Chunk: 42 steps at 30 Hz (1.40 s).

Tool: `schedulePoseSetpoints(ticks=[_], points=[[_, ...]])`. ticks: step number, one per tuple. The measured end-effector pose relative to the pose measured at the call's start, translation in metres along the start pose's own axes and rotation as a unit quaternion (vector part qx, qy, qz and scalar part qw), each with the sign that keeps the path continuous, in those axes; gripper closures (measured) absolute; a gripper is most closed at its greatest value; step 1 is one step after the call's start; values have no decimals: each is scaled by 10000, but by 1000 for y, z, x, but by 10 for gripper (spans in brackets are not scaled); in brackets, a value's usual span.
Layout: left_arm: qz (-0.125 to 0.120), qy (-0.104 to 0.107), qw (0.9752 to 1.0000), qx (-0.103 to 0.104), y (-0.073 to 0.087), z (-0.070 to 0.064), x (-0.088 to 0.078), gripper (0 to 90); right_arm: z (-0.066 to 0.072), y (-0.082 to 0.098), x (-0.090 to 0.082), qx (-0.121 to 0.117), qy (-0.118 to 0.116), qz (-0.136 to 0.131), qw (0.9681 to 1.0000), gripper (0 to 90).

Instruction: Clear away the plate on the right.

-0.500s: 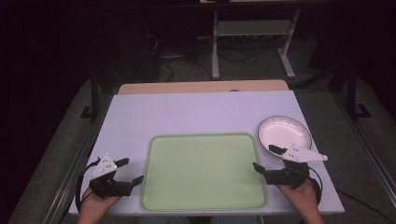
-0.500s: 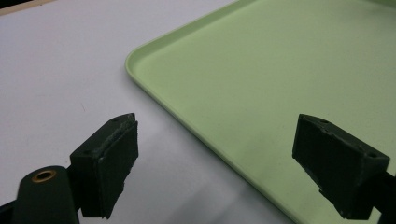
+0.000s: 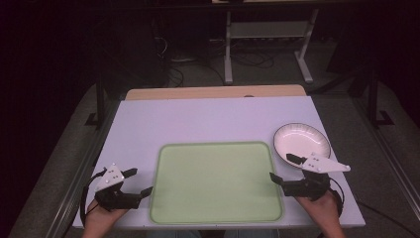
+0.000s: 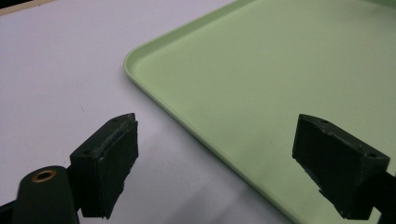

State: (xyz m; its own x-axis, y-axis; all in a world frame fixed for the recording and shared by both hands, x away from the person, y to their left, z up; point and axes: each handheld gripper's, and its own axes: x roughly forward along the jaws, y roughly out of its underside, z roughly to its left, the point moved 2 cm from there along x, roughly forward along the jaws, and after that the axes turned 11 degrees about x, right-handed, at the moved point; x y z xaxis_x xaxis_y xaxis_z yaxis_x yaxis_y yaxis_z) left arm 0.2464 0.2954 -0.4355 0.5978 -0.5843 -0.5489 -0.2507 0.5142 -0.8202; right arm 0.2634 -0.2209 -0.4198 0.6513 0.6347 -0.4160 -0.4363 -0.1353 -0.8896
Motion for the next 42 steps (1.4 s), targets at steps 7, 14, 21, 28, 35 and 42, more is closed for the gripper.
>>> schedulePoseSetpoints(ticks=[7, 14, 21, 28, 35, 42], points=[[6, 29, 10000, 2, 0, 0, 1, 145, -1, 0, -2, 1, 17, 54, 10000, 140], [15, 26, 10000, -2, 1, 1, 0, 145, -2, 0, -6, 48, 9, 75, 10000, 140], [12, 44, 10000, 7, 1, 1, 1, 145, -4, 0, -12, 96, 10, 55, 9999, 140], [20, 40, 10000, 6, 2, 1, 0, 145, -7, -1, -19, 173, -30, 175, 9997, 139], [2, -12, 10000, -8, 2, 1, -2, 145, -15, -2, -23, 458, -157, 380, 9981, 140], [15, -32, 10000, 14, 2, 0, -2, 145, -28, -7, -32, 613, -130, 564, 9964, 140]])
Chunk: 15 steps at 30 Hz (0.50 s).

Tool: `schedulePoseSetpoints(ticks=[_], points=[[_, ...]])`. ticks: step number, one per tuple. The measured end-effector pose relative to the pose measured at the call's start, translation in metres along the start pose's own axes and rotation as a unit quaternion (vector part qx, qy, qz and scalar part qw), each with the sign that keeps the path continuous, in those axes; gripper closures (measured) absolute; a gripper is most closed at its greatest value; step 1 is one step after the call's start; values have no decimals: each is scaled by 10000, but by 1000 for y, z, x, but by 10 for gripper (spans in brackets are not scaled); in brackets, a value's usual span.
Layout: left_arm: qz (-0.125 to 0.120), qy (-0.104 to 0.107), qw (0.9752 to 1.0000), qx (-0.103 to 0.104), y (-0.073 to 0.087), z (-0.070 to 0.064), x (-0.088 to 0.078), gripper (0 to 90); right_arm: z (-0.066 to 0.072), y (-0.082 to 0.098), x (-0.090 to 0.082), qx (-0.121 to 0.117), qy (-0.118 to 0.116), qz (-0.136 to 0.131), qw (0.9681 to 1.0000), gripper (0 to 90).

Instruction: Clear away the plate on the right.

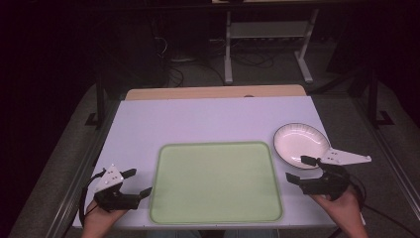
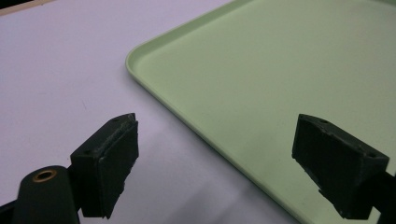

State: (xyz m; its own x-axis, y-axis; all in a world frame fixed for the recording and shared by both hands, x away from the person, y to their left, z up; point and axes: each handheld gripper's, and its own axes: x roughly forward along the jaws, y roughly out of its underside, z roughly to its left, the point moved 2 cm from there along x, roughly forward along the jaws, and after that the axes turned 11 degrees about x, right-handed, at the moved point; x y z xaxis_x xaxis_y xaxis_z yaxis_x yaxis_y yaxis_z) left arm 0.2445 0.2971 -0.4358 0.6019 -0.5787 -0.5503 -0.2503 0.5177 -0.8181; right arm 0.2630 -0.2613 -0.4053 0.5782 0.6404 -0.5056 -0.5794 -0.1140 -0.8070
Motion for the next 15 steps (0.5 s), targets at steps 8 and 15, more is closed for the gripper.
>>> schedulePoseSetpoints(ticks=[8, 15], points=[[18, 10, 10000, -2, 0, 0, 0, 145, -20, 0, -19, 144, 212, 27, 9997, 143], [30, 2, 10000, -2, 1, 0, 1, 145, -40, -1, -29, 357, 382, 7, 9986, 150]])
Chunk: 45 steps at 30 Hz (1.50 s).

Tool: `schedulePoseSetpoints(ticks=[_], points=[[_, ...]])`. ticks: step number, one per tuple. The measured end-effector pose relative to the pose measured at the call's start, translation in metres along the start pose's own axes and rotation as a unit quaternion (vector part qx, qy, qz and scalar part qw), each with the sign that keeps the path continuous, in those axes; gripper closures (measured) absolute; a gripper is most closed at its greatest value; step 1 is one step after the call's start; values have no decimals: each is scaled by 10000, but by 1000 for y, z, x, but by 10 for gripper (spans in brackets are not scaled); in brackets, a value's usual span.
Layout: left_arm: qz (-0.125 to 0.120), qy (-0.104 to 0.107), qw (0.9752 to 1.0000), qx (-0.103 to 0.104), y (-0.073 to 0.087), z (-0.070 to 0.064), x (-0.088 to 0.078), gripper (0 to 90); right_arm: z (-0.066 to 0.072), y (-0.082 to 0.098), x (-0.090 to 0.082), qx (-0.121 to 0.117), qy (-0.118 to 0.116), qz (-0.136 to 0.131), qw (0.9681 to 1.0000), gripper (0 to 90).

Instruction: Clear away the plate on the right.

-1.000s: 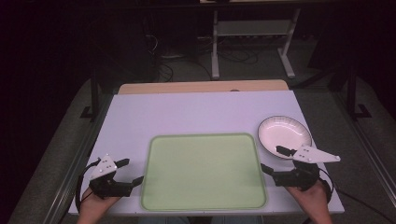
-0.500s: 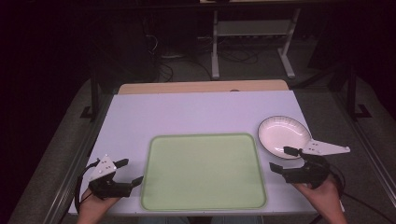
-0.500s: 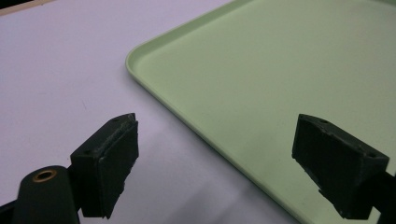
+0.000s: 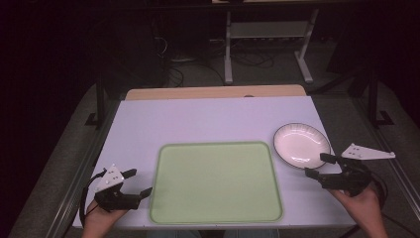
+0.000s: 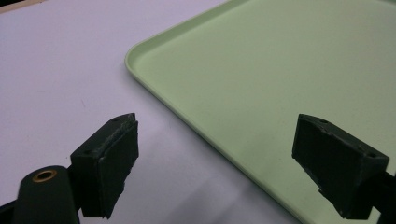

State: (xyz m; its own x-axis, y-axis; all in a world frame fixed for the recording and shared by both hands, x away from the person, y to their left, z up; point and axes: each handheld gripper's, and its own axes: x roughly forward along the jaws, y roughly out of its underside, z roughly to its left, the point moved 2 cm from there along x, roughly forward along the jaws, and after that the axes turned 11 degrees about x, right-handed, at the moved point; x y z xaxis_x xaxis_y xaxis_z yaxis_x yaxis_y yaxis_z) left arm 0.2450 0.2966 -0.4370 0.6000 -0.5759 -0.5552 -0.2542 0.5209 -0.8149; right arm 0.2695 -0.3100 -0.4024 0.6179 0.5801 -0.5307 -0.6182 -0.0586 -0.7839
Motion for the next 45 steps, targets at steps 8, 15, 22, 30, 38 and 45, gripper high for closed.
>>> schedulePoseSetpoints(ticks=[8, 15, 22, 30, 38, 45], points=[[5, -17, 10000, -22, 1, 2, -1, 145, -25, -4, -6, 228, 257, 102, 9994, 153], [-25, -22, 10000, -62, 2, 3, -2, 145, -47, -12, -9, 432, 514, 199, 9975, 179], [11, -20, 10000, -69, 2, 3, 0, 145, -73, -22, -3, 675, 852, 310, 9936, 193], [4, -22, 10000, -92, 4, 5, -1, 145, -107, -30, 15, 1304, 1113, 504, 9839, 251], [15, -16, 10000, -89, 4, 5, -1, 147, -118, -35, 37, 1689, 1265, 695, 9750, 342], [17, -17, 10000, -83, 4, 6, -1, 147, -129, -30, 46, 2255, 1193, 807, 9635, 474]])
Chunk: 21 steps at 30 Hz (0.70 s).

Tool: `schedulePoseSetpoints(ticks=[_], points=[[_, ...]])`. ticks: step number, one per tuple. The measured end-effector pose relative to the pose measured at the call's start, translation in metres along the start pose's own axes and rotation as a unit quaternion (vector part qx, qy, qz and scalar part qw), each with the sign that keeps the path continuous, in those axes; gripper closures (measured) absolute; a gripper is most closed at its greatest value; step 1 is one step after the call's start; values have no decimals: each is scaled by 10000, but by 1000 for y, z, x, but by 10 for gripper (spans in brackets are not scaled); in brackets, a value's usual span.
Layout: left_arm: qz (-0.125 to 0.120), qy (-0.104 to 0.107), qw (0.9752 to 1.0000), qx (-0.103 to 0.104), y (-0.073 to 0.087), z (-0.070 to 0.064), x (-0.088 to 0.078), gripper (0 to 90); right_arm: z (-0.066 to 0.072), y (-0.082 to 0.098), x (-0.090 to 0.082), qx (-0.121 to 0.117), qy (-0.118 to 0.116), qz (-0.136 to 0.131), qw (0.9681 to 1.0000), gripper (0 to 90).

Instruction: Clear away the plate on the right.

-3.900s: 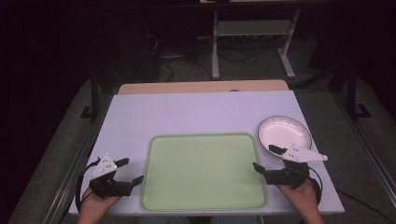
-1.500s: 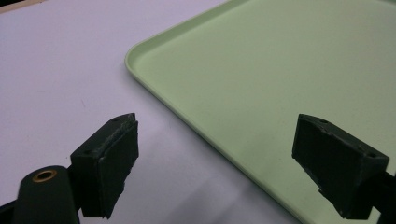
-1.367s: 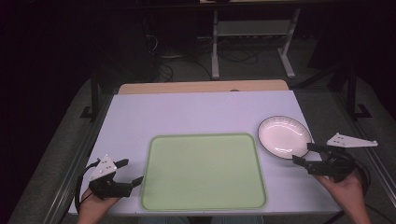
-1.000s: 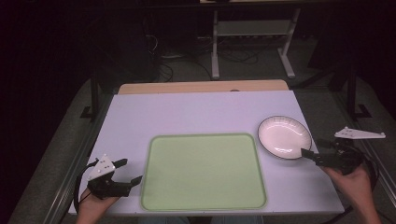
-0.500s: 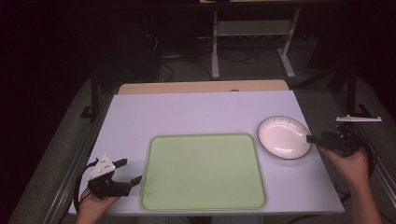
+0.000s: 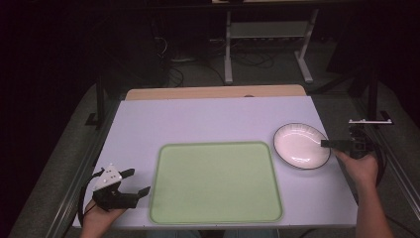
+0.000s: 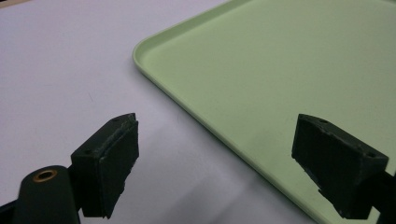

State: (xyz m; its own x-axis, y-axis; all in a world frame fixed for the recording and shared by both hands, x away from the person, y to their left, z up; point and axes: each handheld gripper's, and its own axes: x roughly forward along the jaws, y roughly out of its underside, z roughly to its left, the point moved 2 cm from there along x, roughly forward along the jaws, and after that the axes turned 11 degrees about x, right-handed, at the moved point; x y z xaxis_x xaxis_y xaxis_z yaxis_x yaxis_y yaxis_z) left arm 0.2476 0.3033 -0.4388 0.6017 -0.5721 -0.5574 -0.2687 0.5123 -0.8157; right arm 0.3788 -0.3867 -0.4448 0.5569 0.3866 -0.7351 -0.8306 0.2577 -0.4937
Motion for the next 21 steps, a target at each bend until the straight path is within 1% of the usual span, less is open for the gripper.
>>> schedulePoseSetpoints(ticks=[1, 2, 3, 4, 7, 10, 12, 16, 18, 19, 20, 21], points=[[1, 5, 10000, 4, 0, 0, 0, 148, -2, 1, 1, 97, -28, 41, 9999, 487], [3, 9, 10000, 12, 0, 0, 0, 149, -5, 2, 3, 198, -51, 61, 9998, 521], [1, 11, 10000, 11, 0, 0, 0, 149, -5, 2, 3, 198, -51, 61, 9998, 521], [3, 14, 10000, 13, 0, 0, 0, 149, -6, 3, 4, 229, -63, 74, 9997, 541], [17, 22, 10000, 11, 0, 0, 1, 150, -9, 5, 6, 428, -151, 133, 9989, 587], [25, 13, 10000, 23, 0, 0, 1, 149, -11, 7, 8, 518, -211, 138, 9983, 621], [19, 10, 10000, 16, 0, 0, 1, 150, -12, 8, 10, 581, -299, 109, 9978, 656], [21, 12, 10000, 11, 0, 0, 1, 150, -12, 9, 13, 601, -363, 135, 9974, 729], [20, 13, 10000, 11, 0, 0, 1, 150, -13, 10, 14, 650, -479, 120, 9967, 764], [19, 14, 10000, 9, 0, 0, 1, 150, -13, 10, 14, 665, -492, 113, 9965, 766], [19, 14, 10000, 11, 0, 0, 1, 150, -14, 11, 14, 736, -538, 95, 9958, 778], [22, 15, 10000, 13, 0, 0, 1, 150, -14, 11, 14, 736, -538, 95, 9958, 778]])
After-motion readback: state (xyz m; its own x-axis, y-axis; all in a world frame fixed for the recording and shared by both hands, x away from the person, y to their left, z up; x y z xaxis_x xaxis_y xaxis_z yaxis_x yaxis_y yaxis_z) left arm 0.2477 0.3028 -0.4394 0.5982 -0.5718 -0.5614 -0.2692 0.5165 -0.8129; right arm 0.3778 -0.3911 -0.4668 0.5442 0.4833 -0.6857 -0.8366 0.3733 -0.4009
